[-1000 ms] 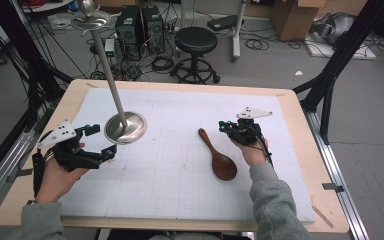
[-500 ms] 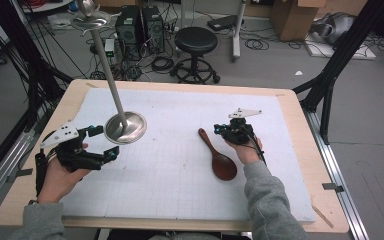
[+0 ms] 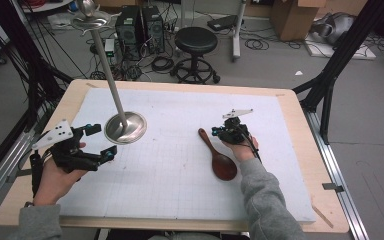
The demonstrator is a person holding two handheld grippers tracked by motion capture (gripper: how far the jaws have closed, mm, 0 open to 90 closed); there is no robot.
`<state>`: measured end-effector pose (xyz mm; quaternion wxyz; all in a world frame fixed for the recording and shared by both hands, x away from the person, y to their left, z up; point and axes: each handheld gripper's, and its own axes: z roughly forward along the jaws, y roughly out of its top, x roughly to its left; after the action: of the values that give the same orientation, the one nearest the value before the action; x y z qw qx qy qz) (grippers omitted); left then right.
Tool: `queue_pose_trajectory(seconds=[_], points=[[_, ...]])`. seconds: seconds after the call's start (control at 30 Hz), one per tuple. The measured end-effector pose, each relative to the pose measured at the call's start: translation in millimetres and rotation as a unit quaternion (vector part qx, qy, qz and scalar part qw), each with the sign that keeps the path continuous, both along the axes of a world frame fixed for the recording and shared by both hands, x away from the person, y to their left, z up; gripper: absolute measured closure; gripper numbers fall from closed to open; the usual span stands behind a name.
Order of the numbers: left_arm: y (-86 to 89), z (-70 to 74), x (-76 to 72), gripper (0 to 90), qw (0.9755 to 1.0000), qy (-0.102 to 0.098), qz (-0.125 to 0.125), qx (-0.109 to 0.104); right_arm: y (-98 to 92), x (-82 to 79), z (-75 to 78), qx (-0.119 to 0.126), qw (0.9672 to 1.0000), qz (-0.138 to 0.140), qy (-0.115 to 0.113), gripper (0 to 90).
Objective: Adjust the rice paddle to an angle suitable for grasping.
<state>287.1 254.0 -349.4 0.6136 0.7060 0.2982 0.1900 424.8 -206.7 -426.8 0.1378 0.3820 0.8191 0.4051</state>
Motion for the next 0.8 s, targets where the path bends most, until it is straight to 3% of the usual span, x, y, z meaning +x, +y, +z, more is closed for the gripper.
queue_pose_trajectory(seconds=[0.1, 0.3, 0.63, 0.8], points=[[0.3, -0.3, -0.7, 1.8, 1.0000, 0.001, 0.001, 0.002, 1.3, 1.5, -2.3, -0.003, 1.0000, 0.000, 0.007, 89.7], [-0.9, -5.2, -0.1, 1.8, 0.9996, 0.005, 0.008, 0.026, 3.7, 5.6, -7.3, -0.011, 0.9995, 0.015, 0.027, 89.7], [4.0, -7.3, -0.5, 1.8, 0.9996, 0.006, 0.015, 0.025, 4.8, 8.2, -12.7, -0.022, 0.9983, 0.025, 0.048, 89.7], [2.2, -9.2, -0.1, 1.8, 0.9996, 0.009, 0.010, 0.024, 9.1, 8.5, -12.8, -0.024, 0.9981, 0.034, 0.044, 89.7]])
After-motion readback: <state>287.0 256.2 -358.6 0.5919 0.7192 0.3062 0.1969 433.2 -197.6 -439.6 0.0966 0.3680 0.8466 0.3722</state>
